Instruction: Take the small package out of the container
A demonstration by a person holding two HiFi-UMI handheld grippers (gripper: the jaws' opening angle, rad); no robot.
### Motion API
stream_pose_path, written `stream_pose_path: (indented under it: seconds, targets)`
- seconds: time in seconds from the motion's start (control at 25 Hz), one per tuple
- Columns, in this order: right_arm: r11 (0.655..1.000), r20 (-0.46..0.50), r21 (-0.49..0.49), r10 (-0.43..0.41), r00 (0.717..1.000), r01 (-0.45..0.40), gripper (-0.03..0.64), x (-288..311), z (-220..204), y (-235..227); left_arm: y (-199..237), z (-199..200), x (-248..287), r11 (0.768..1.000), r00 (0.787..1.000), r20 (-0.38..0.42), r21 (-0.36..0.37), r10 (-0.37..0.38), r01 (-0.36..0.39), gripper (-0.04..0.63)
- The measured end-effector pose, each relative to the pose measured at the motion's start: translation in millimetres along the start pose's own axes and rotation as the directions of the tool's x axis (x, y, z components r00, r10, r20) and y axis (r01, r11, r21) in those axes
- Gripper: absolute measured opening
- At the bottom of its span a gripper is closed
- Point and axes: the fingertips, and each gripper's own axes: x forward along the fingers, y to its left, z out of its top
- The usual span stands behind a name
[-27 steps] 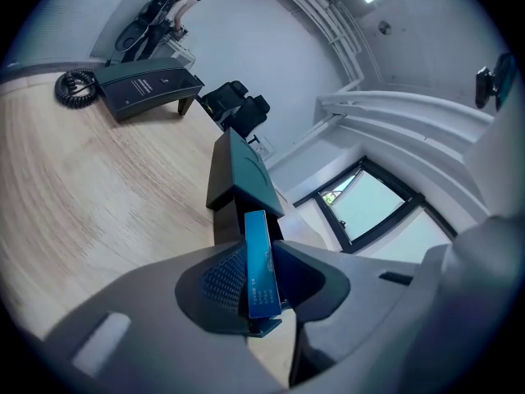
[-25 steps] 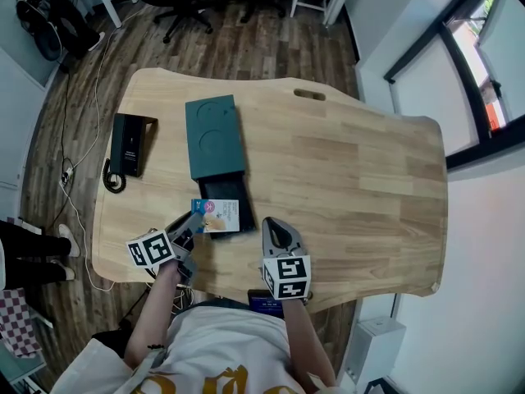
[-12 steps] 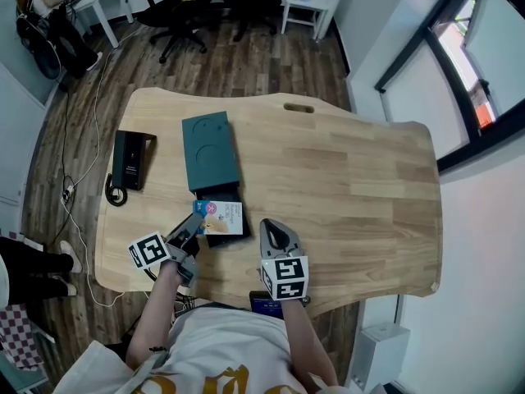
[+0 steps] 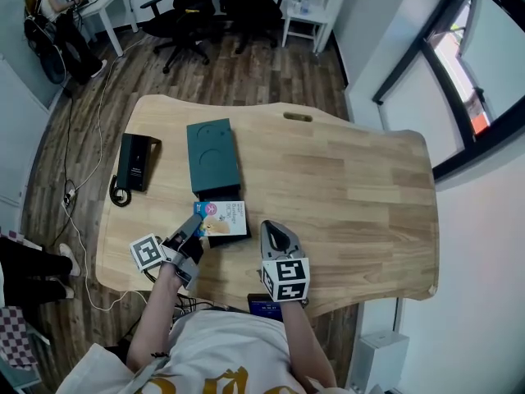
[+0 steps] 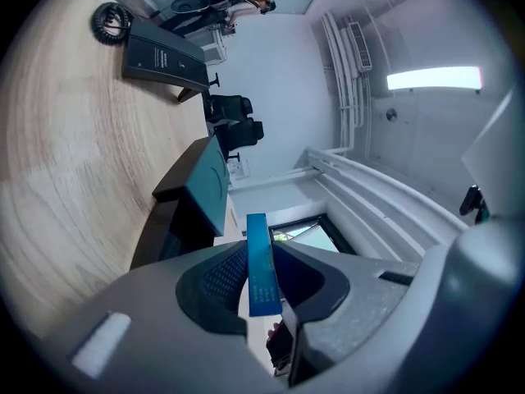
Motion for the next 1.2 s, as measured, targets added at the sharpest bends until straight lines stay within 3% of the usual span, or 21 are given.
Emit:
stream_pose_path:
  seconds: [0.12, 0.64, 1.2]
  targets:
    - [1.000, 0.014, -0.002, 0.001, 1.000, -0.001, 0.003, -6.6, 5.4, 2.7, -10.2, 1.0, -5.5, 0.999, 0.999, 0.024, -0.031, -0.031, 0.031, 0.095]
    - [1.000, 0.078, -0.012, 0.005, 0.997, -0.004, 0.003, -35.3, 20.9, 19.4, -49.0, -4.9, -34.8, 0.989, 0.988, 0.070, -0.041, -0.136, 0.139, 0.095]
    - [1.000, 0.089, -0.021, 0.006, 0.996, -0.004, 0.002, -42.5, 20.5, 26.5, -53.3, -4.0, -49.4, 0.988, 0.985, 0.091, -0.047, -0.144, 0.148, 0.095]
